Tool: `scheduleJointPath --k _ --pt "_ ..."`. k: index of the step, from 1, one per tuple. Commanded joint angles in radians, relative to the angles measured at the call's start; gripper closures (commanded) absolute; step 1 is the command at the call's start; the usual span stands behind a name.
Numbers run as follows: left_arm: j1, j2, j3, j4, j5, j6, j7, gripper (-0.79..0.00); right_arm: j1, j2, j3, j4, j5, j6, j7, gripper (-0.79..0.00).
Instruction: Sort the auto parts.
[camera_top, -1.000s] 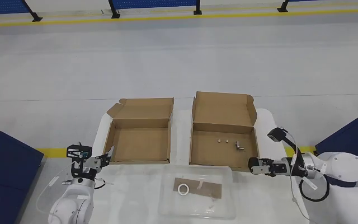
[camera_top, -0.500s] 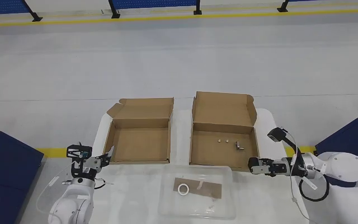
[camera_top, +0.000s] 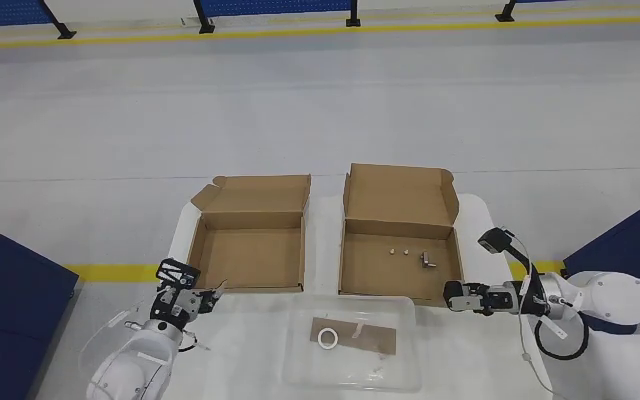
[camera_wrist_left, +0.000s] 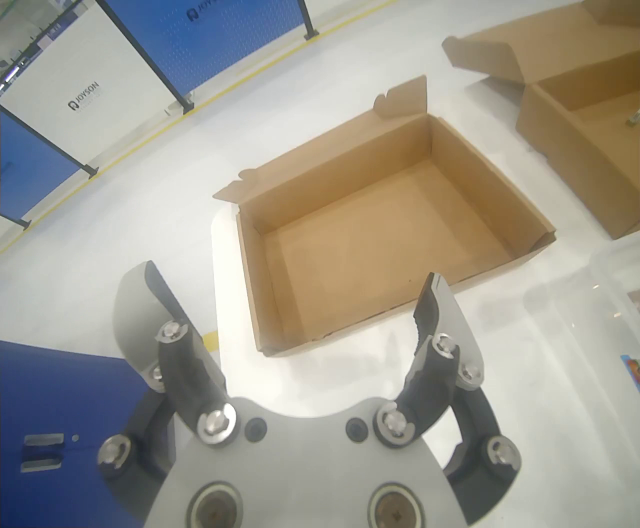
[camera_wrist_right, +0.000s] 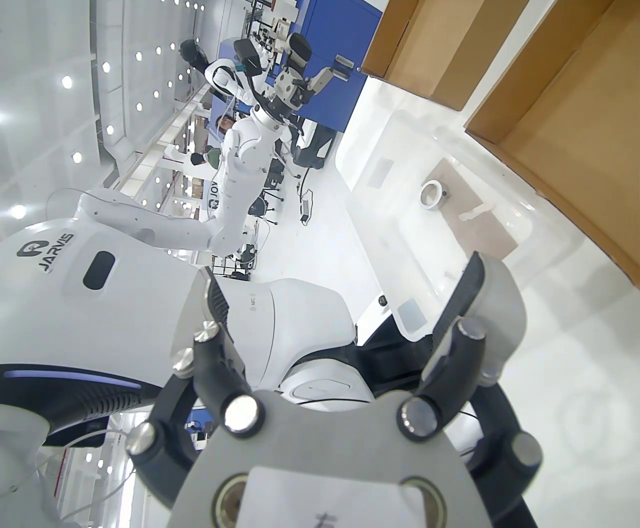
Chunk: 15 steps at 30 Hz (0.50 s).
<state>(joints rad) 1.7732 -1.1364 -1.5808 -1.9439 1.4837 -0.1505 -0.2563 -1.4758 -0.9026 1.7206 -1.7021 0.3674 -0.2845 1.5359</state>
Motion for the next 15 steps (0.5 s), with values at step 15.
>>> scheduleJointPath --k 15 --pt "-0.008 0.021 0.062 -0.298 0.083 -0.384 -0.374 -0.785 0.0 0.0 0.0 0.0 0.0 0.0 0.0 -0.785"
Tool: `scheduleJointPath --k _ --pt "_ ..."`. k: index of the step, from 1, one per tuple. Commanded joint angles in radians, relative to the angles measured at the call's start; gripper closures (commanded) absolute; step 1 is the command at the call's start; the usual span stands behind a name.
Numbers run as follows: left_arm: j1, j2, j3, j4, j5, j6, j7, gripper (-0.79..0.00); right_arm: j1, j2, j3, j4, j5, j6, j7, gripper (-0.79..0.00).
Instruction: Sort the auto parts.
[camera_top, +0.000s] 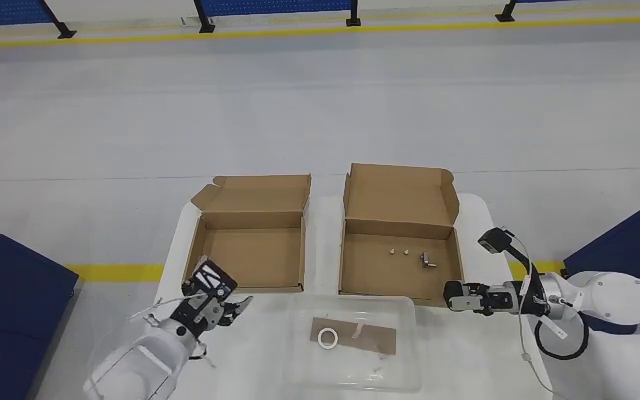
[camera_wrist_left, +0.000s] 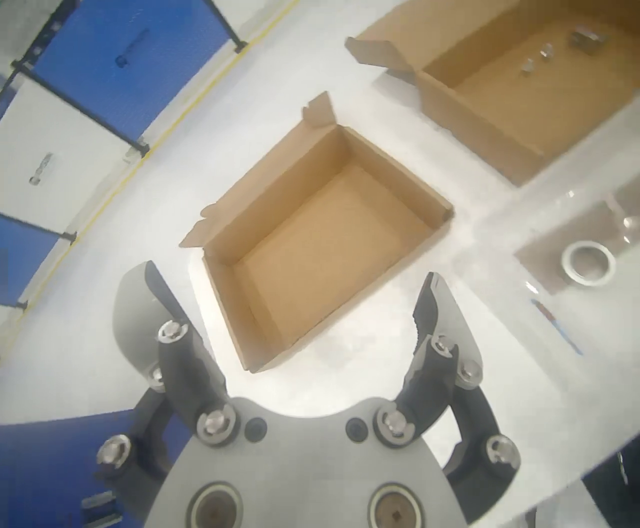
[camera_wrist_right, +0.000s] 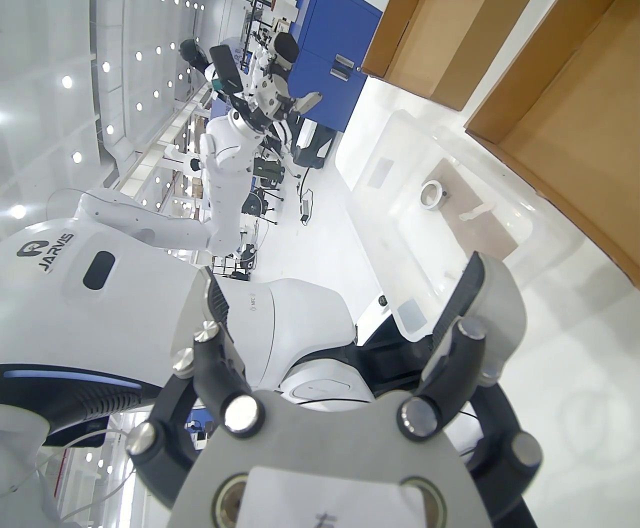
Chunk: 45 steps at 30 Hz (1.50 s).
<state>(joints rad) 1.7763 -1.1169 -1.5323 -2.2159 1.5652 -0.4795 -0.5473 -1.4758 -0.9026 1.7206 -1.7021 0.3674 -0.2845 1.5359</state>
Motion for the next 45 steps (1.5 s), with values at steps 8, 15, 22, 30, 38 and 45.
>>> scheduleJointPath --k 8,15,22,30,38,45 --pt "-0.049 0.002 0.059 -0.069 -0.066 -0.119 -0.182 -0.785 0.0 0.0 0.0 0.0 0.0 0.0 0.0 -0.785" --pt "-0.044 0.006 0.069 -0.089 -0.09 -0.172 -0.205 -0.785 0.0 0.0 0.0 0.0 0.0 0.0 0.0 -0.785" --pt "-0.178 0.009 0.265 -0.134 -0.233 -0.232 -0.561 -0.785 0.0 0.0 0.0 0.0 0.0 0.0 0.0 -0.785" --pt "-0.381 0.043 0.507 -0.097 -0.379 -0.026 -0.767 -0.785 0.0 0.0 0.0 0.0 0.0 0.0 0.0 -0.785" --pt "-0.381 0.043 0.507 -0.097 -0.379 -0.026 -0.767 -0.785 0.0 0.0 0.0 0.0 0.0 0.0 0.0 -0.785" --pt "-0.501 0.046 0.685 -0.051 -0.404 0.054 -0.847 -0.785 0.0 0.0 0.0 0.0 0.0 0.0 0.0 -0.785"
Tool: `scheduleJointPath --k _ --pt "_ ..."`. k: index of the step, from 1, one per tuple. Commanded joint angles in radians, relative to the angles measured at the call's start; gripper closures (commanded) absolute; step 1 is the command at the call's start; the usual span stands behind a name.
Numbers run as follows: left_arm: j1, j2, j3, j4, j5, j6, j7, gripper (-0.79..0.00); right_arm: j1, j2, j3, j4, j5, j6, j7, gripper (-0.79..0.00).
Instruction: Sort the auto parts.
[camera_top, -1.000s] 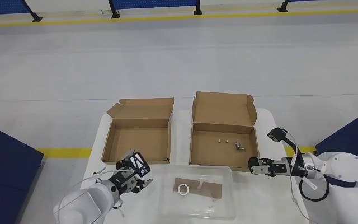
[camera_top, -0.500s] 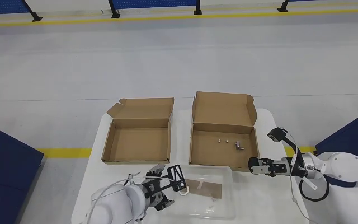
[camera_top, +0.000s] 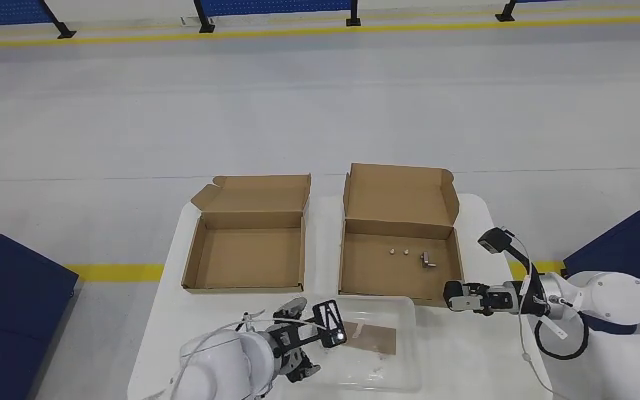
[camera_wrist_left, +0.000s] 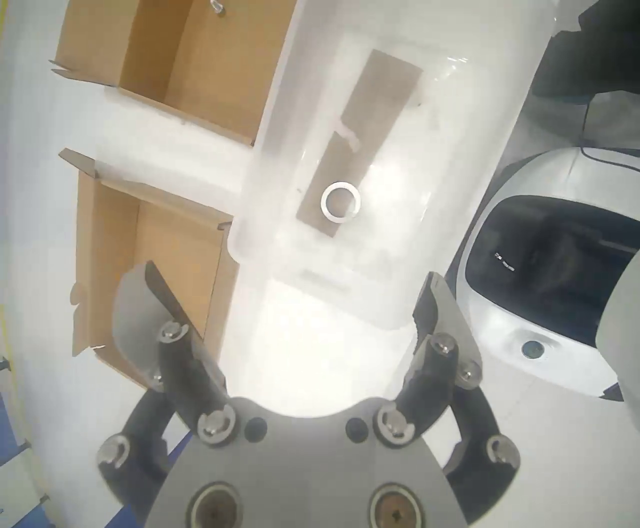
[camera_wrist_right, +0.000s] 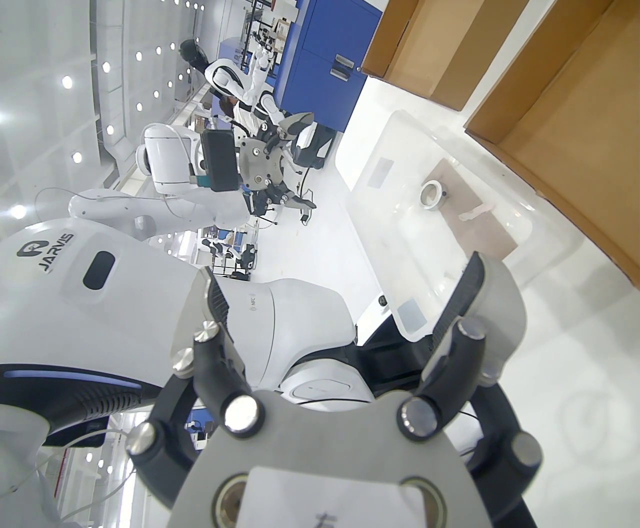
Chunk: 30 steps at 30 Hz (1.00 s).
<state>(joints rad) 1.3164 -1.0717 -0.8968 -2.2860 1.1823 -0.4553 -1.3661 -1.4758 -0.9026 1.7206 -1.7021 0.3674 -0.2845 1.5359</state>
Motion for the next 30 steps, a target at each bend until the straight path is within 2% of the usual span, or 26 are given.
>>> scheduleJointPath --k 1,5,7,10,12,21,25,27,30 --pt "-0.086 0.0 0.091 0.039 -0.056 0.059 -0.058 -0.785 0.0 0.0 0.0 0.0 0.0 0.0 0.0 -0.785" --pt "-0.299 -0.013 0.223 0.139 -0.248 0.166 -0.165 -0.785 0.0 0.0 0.0 0.0 0.0 0.0 0.0 -0.785" --pt "-0.389 -0.02 0.277 0.215 -0.298 0.171 -0.17 -0.785 0.0 0.0 0.0 0.0 0.0 0.0 0.0 -0.785" --pt "-0.48 -0.03 0.338 0.296 -0.363 0.2 -0.17 -0.785 0.0 0.0 0.0 0.0 0.0 0.0 0.0 -0.785" --pt "-0.52 -0.035 0.374 0.308 -0.376 0.222 -0.17 -0.785 0.0 0.0 0.0 0.0 0.0 0.0 0.0 -0.785" --pt "-0.512 -0.034 0.373 0.311 -0.372 0.223 -0.153 -0.785 0.0 0.0 0.0 0.0 0.0 0.0 0.0 -0.785" --pt "-0.487 -0.03 0.389 0.334 -0.338 0.13 -0.084 -0.785 0.0 0.0 0.0 0.0 0.0 0.0 0.0 -0.785" --pt "-0.489 -0.036 0.407 0.367 -0.337 0.088 -0.053 -0.785 0.0 0.0 0.0 0.0 0.0 0.0 0.0 -0.785" --pt "-0.511 -0.053 0.435 0.429 -0.312 0.074 -0.025 -0.785 0.0 0.0 0.0 0.0 0.0 0.0 0.0 -0.785"
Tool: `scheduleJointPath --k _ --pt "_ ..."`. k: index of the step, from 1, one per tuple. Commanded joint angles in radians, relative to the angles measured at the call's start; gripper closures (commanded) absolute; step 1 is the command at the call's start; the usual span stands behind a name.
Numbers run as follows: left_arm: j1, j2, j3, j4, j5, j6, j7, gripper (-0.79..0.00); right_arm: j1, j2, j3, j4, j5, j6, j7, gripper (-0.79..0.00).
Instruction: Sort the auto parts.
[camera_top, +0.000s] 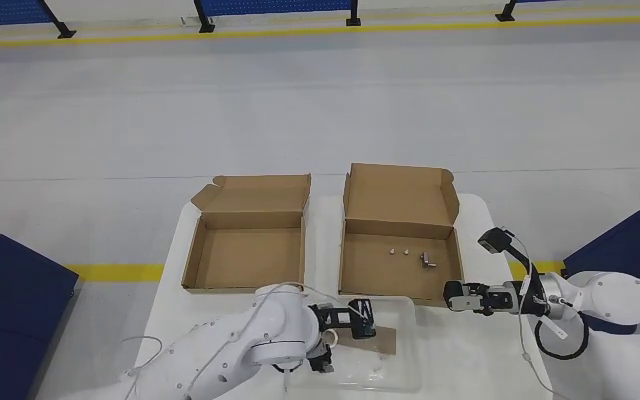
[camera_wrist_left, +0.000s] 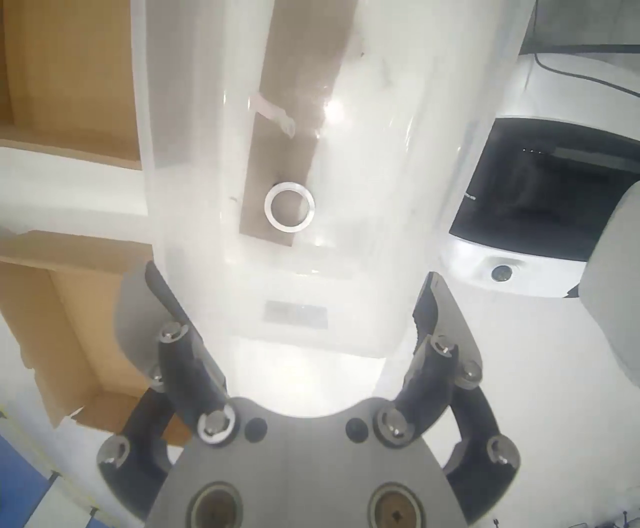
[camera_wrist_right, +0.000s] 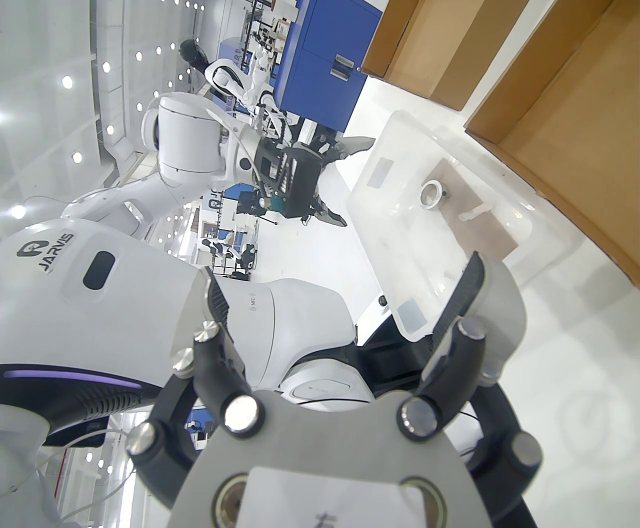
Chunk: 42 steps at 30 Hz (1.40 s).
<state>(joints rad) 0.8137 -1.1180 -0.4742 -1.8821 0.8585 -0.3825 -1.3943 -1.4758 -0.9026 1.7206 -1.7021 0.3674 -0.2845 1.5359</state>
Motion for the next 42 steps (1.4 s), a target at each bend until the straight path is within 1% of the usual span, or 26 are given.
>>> scheduleJointPath --k 1,3,5,12,15,22,24,30,32,35,36,39,40,42 --pt "-0.017 -0.015 0.024 0.042 0.021 0.005 0.009 -0.785 0.0 0.0 0.0 0.0 0.0 0.0 0.0 -0.785" --pt "-0.031 -0.031 0.043 0.083 0.019 0.016 0.022 -0.785 0.0 0.0 0.0 0.0 0.0 0.0 0.0 -0.785" --pt "-0.047 -0.046 0.066 0.097 0.036 0.005 0.033 -0.785 0.0 0.0 0.0 0.0 0.0 0.0 0.0 -0.785" --pt "-0.047 -0.046 0.066 0.097 0.036 0.005 0.033 -0.785 0.0 0.0 0.0 0.0 0.0 0.0 0.0 -0.785" --pt "-0.028 -0.047 0.085 0.108 0.075 -0.004 0.047 -0.785 0.0 0.0 0.0 0.0 0.0 0.0 0.0 -0.785" --pt "-0.026 -0.062 0.099 0.185 0.088 -0.032 0.09 -0.785 0.0 0.0 0.0 0.0 0.0 0.0 0.0 -0.785" --pt "-0.032 -0.068 0.103 0.191 0.11 -0.02 0.082 -0.785 0.0 0.0 0.0 0.0 0.0 0.0 0.0 -0.785" --pt "-0.03 -0.068 0.103 0.193 0.112 -0.018 0.089 -0.785 0.0 0.0 0.0 0.0 0.0 0.0 0.0 -0.785" --pt "-0.019 -0.069 0.11 0.211 0.131 -0.025 0.112 -0.785 0.0 0.0 0.0 0.0 0.0 0.0 0.0 -0.785" --pt "-0.023 -0.078 0.117 0.244 0.128 -0.039 0.119 -0.785 0.0 0.0 0.0 0.0 0.0 0.0 0.0 -0.785" --pt "-0.026 -0.082 0.117 0.253 0.126 -0.038 0.121 -0.739 0.0 0.0 0.0 0.0 0.0 0.0 0.0 -0.785" --pt "-0.035 -0.094 0.12 0.284 0.124 -0.037 0.123 -0.453 0.0 0.0 0.0 0.0 0.0 0.0 0.0 -0.785" --pt "-0.038 -0.098 0.121 0.291 0.123 -0.035 0.124 -0.388 0.0 0.0 0.0 0.0 0.0 0.0 0.0 -0.785" --pt "-0.044 -0.105 0.121 0.301 0.12 -0.035 0.129 -0.406 0.0 0.0 0.0 0.0 0.0 0.0 0.0 -0.785"
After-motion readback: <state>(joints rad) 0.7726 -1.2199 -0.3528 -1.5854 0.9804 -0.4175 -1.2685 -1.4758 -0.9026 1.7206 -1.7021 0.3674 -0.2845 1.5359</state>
